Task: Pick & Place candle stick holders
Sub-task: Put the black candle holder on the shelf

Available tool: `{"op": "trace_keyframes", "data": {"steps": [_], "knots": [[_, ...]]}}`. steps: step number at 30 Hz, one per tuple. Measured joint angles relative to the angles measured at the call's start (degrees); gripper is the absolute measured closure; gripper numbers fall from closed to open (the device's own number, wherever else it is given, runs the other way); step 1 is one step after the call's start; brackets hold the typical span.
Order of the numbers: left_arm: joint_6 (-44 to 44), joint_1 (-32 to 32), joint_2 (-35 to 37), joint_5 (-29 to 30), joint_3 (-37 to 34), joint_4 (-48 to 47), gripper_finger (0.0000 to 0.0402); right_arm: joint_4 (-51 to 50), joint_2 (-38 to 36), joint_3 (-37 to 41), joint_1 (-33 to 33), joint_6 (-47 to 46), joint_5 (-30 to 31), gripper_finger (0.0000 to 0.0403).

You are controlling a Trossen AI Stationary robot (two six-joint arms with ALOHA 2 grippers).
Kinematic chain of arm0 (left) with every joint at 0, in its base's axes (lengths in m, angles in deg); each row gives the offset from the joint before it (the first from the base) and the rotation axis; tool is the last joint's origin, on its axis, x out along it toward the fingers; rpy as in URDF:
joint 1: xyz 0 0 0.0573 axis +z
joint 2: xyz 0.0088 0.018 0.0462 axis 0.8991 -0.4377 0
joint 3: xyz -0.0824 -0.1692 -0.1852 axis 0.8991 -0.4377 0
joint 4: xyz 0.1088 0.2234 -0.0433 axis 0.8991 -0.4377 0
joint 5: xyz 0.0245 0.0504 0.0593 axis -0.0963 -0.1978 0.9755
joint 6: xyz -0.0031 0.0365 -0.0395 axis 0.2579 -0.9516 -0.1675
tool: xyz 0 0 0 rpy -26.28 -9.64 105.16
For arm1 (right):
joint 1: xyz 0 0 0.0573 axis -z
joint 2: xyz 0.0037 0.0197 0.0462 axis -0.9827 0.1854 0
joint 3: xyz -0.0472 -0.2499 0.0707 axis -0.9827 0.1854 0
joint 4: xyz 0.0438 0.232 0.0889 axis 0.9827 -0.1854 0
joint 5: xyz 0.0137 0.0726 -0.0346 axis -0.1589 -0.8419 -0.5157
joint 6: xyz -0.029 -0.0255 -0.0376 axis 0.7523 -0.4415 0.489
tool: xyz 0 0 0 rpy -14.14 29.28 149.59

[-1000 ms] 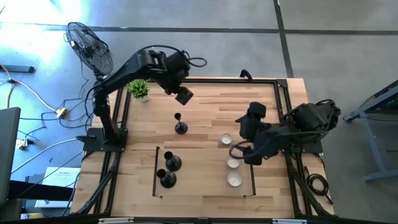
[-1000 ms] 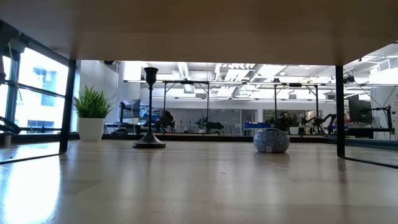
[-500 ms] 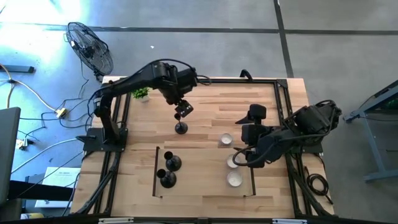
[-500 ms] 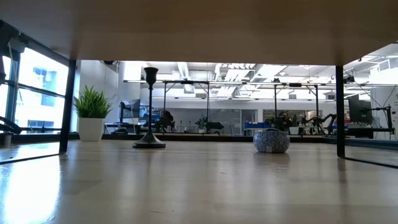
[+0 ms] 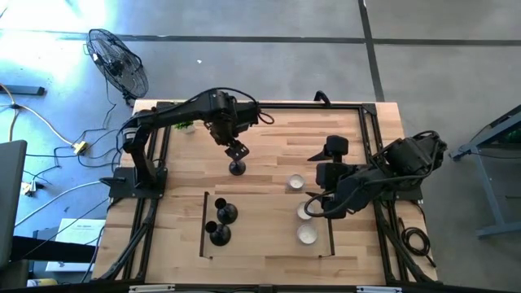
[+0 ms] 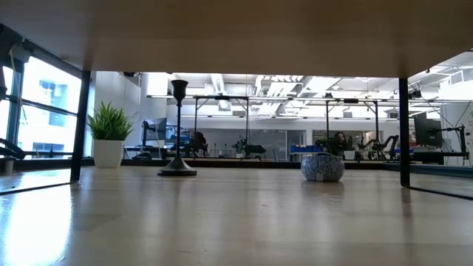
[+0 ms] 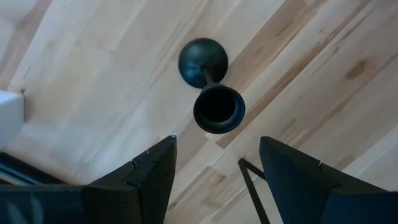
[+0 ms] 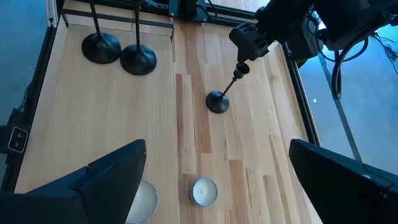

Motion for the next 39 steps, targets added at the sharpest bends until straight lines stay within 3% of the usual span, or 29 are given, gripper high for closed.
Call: {"op": "trace_keyframes", "data": {"steps": [39], "knots": [[0.35,-1.14,-3.39,1.81,0.05,1.74,0.0175,0.00,0.02,0.02,0.00,-0.44,-0.14,0.0013]]}}
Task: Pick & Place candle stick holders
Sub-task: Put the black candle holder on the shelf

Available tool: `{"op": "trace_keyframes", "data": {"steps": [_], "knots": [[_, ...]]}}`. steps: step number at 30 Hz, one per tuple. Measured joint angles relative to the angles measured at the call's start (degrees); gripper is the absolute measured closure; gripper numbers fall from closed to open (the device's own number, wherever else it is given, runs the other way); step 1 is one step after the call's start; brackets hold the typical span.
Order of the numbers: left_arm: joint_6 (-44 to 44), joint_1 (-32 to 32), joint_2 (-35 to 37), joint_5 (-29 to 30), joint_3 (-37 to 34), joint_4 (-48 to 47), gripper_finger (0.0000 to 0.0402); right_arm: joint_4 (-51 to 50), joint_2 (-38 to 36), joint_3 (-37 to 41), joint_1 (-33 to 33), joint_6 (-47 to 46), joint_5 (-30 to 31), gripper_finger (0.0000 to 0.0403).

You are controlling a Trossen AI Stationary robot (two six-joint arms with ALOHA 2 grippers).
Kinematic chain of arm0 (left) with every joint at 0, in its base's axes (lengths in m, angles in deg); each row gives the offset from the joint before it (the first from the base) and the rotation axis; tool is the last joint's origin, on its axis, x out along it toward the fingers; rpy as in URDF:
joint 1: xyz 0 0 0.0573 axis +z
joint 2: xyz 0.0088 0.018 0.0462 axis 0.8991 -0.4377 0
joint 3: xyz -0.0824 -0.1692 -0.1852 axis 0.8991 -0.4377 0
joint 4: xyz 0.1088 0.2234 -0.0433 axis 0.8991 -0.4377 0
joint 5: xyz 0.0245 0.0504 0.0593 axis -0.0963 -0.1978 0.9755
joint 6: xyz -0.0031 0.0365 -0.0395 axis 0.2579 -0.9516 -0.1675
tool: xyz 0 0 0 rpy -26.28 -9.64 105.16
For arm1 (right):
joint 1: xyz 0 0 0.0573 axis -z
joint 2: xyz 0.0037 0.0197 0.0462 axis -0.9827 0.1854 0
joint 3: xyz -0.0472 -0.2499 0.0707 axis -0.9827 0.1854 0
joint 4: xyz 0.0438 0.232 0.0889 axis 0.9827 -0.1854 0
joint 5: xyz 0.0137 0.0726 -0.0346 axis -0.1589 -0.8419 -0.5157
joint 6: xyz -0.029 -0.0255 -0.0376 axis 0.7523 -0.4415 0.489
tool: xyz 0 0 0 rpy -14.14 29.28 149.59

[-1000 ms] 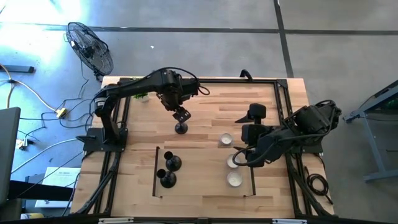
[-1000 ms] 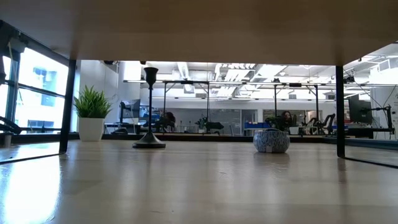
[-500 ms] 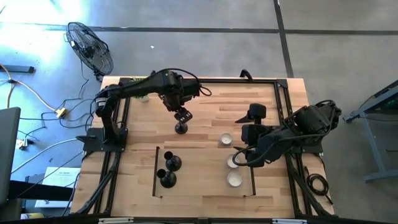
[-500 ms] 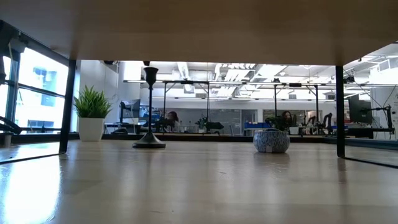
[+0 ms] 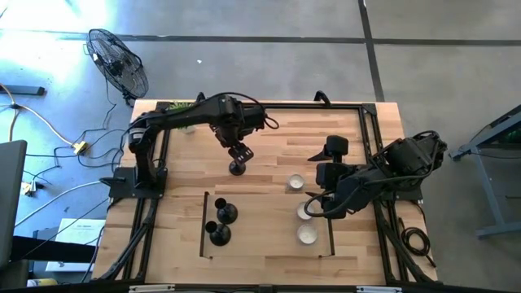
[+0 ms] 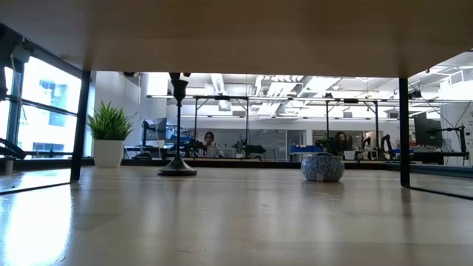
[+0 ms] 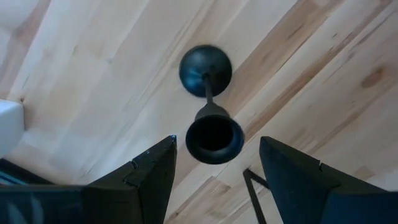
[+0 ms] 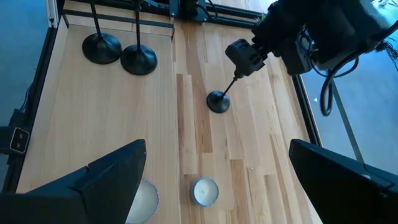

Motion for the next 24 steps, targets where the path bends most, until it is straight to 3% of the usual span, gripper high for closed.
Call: {"op": "trace_keyframes", "data": {"steps": [24], "knots": [[-2.16,0.00,-1.88,-0.22,-0.01,-0.19,0.0175,0.01,0.02,0.04,0.01,-0.02,-0.19,0.0013]]}}
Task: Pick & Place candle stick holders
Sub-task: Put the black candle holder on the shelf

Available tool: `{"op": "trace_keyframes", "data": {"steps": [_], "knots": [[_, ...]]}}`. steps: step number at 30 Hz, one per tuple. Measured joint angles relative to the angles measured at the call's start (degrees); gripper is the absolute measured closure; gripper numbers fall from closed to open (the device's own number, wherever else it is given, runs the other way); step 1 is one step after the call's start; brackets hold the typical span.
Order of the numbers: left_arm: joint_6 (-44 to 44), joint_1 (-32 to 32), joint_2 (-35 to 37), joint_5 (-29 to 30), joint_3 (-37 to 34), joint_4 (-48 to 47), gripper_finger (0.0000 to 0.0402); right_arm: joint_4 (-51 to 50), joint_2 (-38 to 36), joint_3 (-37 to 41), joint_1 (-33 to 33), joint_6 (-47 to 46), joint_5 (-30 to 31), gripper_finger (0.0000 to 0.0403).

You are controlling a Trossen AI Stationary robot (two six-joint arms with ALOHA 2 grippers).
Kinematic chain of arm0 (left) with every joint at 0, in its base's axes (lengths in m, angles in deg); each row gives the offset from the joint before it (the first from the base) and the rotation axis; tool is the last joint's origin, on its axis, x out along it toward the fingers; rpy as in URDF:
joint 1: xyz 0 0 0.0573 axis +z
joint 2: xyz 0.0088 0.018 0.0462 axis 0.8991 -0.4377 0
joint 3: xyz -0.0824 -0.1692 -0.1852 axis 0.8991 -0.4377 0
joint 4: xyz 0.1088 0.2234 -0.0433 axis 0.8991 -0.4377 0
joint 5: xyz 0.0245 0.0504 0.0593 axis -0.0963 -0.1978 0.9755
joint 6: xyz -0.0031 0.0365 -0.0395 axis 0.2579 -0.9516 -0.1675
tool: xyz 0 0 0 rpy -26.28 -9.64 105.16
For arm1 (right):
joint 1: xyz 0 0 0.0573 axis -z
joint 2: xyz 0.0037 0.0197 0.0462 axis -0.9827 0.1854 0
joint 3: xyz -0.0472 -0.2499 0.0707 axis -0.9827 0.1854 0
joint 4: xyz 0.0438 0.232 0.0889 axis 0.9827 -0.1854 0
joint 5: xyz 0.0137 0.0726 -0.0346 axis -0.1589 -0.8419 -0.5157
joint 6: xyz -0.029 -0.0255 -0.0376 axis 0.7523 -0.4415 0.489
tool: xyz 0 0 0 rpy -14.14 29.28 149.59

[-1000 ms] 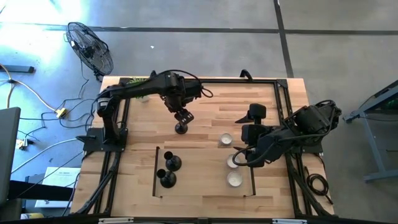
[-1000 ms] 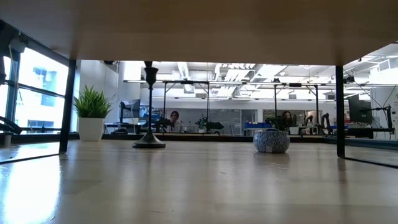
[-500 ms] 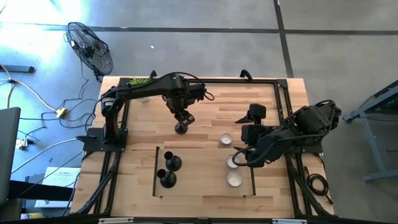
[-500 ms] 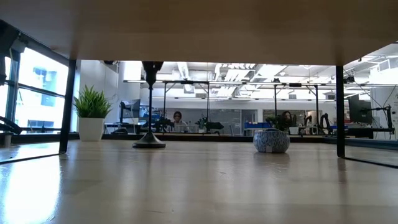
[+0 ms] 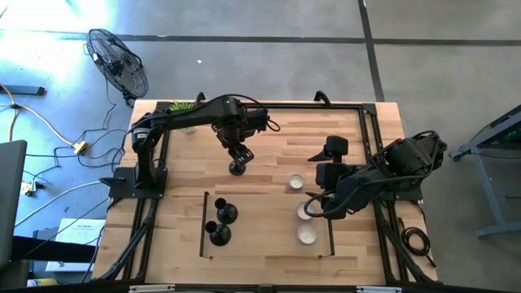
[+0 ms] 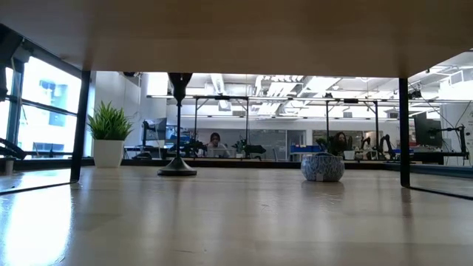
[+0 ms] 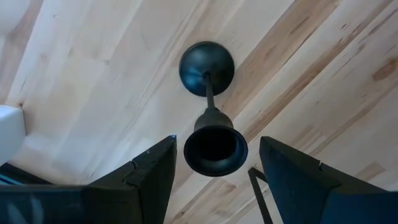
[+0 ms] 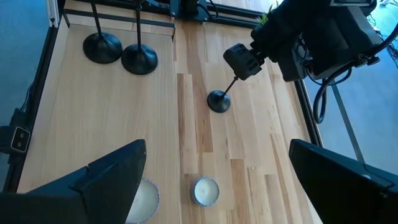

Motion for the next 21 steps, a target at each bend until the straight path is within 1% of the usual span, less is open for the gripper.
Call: {"op": "trace_keyframes", "data": {"steps": [11,14,21], "knots": [[-0.11,0.00,0.00,0.98,0.00,-0.08,0.0175,0.00,0.00,0.00,-0.01,0.00,-0.25,0.0013],[-0.11,0.00,0.00,0.78,0.00,-0.14,0.0175,-0.01,0.00,0.00,-0.01,-0.02,-1.23,0.0013],[-0.11,0.00,0.00,0.55,0.00,-0.13,0.0175,-0.01,0.00,0.02,-0.01,0.00,-1.21,0.0013]]}}
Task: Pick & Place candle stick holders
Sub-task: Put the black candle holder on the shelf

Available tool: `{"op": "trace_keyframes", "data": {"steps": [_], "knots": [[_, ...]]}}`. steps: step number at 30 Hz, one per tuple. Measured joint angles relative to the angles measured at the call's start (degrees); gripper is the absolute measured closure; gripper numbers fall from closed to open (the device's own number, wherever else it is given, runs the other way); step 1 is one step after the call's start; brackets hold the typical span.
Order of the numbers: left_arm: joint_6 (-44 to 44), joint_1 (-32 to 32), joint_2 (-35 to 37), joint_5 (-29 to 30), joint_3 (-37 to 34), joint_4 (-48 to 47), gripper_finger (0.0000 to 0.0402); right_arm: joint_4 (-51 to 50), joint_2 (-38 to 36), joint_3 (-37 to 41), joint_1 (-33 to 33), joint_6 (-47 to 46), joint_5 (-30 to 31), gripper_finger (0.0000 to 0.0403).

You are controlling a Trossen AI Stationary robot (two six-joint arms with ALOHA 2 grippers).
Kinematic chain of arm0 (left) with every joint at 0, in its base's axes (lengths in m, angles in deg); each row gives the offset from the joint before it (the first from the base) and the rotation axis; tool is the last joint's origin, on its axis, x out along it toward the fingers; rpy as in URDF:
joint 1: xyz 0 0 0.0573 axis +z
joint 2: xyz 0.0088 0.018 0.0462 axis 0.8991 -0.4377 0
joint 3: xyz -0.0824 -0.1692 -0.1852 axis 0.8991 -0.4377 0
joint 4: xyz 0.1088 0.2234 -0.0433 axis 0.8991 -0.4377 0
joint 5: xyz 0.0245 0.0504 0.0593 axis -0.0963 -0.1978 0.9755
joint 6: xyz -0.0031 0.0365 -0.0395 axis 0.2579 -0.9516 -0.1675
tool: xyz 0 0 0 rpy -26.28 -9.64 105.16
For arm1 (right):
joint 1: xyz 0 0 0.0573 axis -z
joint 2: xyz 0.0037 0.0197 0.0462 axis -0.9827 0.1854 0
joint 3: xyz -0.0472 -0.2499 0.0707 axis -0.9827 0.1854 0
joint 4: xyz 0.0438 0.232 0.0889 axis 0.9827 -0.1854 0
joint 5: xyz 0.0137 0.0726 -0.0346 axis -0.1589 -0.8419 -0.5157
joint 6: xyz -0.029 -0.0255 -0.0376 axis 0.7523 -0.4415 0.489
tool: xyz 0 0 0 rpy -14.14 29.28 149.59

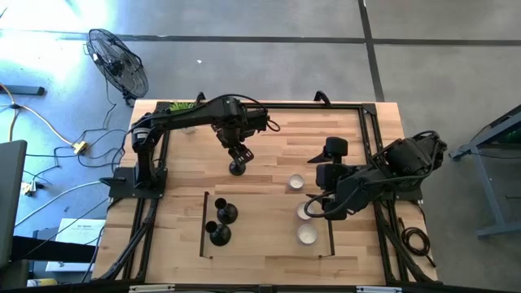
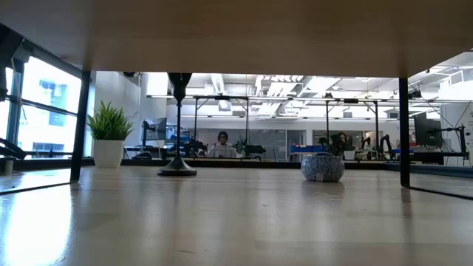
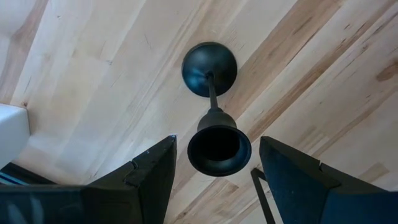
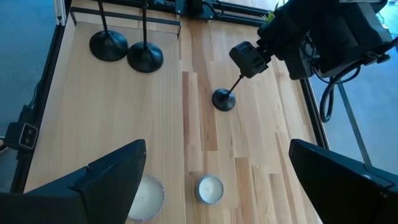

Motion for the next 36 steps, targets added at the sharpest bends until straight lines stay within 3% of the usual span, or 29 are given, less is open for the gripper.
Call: {"op": "trace_keyframes", "data": {"steps": [16,26,36], "knots": [[-0.06,0.00,-0.02,-1.42,-0.20,0.17,0.0175,0.01,0.00,-0.01,0.00,0.02,0.07,0.0013],[-3.47,0.00,-0.15,-1.68,-10.37,3.38,0.0175,0.00,0.00,0.00,0.00,0.30,0.79,0.0013],[-3.71,0.02,-0.13,-2.34,-11.15,3.87,0.0175,0.00,0.00,0.00,0.00,1.95,4.40,0.0013]]}}
